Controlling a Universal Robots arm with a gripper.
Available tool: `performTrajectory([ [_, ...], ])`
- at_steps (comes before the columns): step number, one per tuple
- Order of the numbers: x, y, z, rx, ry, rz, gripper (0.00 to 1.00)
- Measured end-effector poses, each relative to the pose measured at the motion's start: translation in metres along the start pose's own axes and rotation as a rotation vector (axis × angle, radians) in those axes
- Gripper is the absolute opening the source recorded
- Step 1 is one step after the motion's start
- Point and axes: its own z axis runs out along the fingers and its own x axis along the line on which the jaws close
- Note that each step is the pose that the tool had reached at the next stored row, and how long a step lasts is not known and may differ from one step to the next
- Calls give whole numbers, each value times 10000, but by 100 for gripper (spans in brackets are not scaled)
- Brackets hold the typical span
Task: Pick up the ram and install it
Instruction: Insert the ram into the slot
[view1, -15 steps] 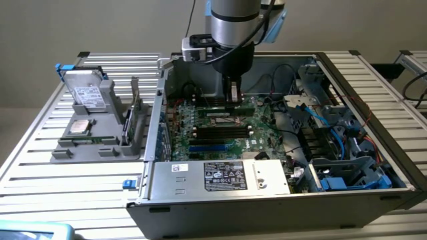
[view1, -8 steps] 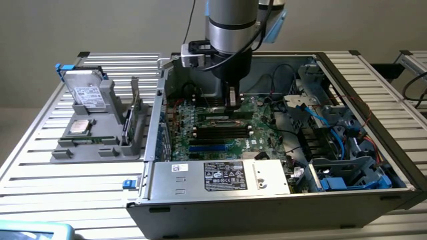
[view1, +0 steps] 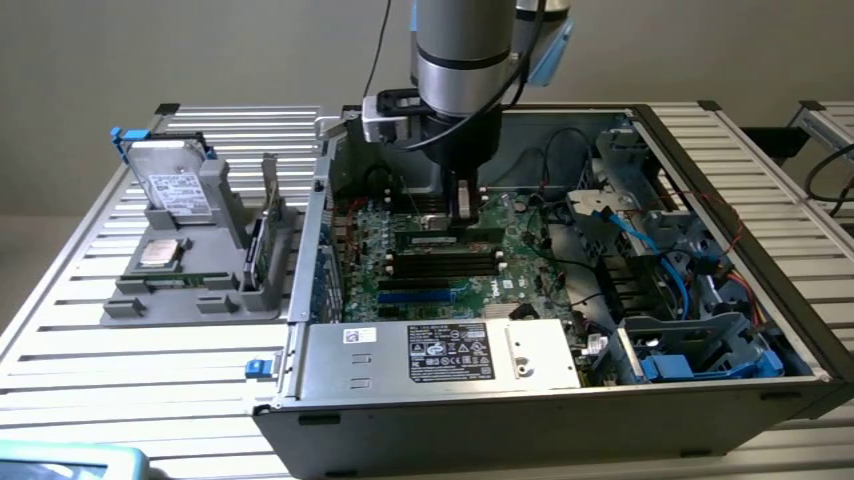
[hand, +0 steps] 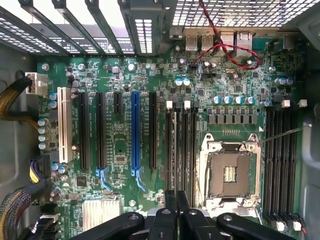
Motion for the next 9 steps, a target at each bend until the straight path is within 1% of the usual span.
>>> performTrajectory([
  [9, 6, 9, 159, 0, 1, 1, 12],
])
